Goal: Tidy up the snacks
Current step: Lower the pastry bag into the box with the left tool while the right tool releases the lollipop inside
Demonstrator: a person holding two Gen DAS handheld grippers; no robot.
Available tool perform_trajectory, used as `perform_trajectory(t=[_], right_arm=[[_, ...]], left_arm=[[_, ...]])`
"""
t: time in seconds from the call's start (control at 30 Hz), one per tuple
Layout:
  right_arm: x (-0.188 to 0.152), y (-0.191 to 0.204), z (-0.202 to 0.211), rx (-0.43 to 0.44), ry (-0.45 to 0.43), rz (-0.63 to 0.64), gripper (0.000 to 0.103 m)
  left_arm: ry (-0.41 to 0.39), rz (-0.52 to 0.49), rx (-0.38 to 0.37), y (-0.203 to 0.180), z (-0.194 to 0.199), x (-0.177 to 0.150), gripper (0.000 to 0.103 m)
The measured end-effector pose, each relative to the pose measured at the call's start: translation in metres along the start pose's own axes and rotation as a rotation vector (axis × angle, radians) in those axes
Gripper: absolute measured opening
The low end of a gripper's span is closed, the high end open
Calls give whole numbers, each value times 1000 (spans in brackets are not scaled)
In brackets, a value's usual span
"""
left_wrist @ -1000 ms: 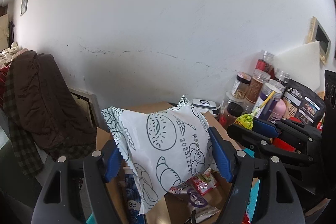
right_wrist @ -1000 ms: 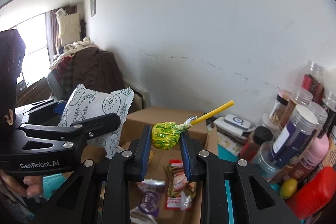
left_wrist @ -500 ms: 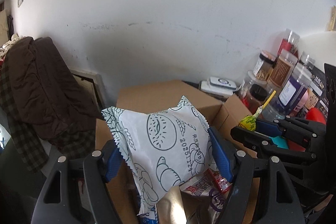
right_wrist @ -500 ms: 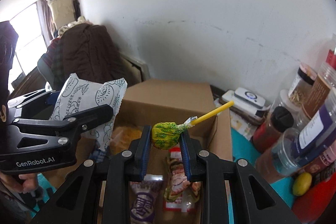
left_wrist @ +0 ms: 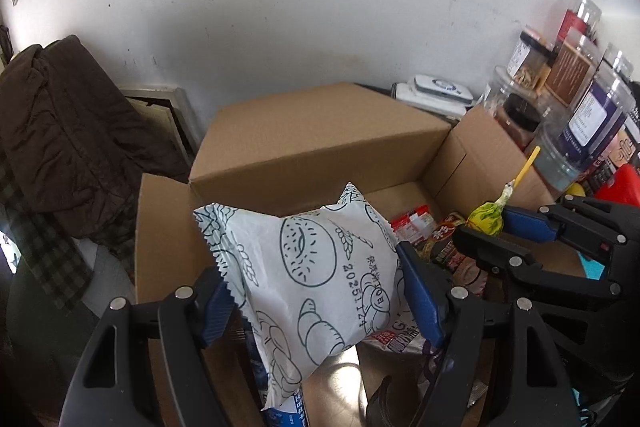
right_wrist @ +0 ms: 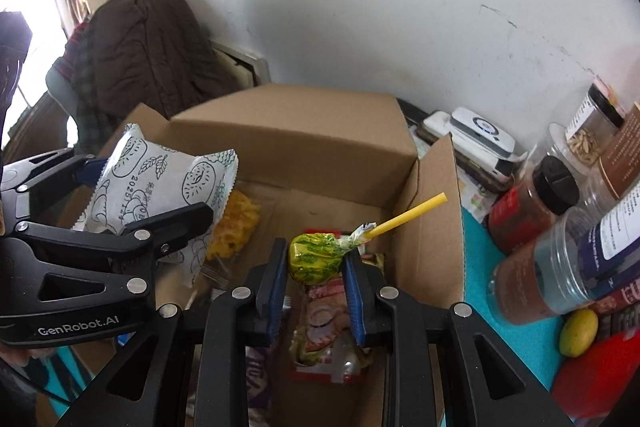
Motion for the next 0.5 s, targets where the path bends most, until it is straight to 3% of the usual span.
perform_trajectory(t=[0.23, 0.3, 0.43, 0.5], right_arm=[[-3, 0, -8, -27, 31, 16, 27], [-3, 0, -8, -35, 33, 17, 33], [-5, -1, -5, -54, 39, 12, 57], [-7, 0, -2, -55, 43, 14, 57]], left_arm=[[49, -8, 18, 0, -17, -5, 74], [56, -12, 42, -1, -20, -6, 75], [52, -7, 78, 2, -20, -7, 76], [41, -14, 107, 1, -17, -6, 79]])
Point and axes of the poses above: each gripper's, at about its wrist camera, not at the fingertips, and z roughly against the way its jaws point, y to its left, x to its top, the point moved 1 cm from there along -z, roughly the way its jaws point, and after that the axes turned 10 degrees about z, right-handed, at the moved point
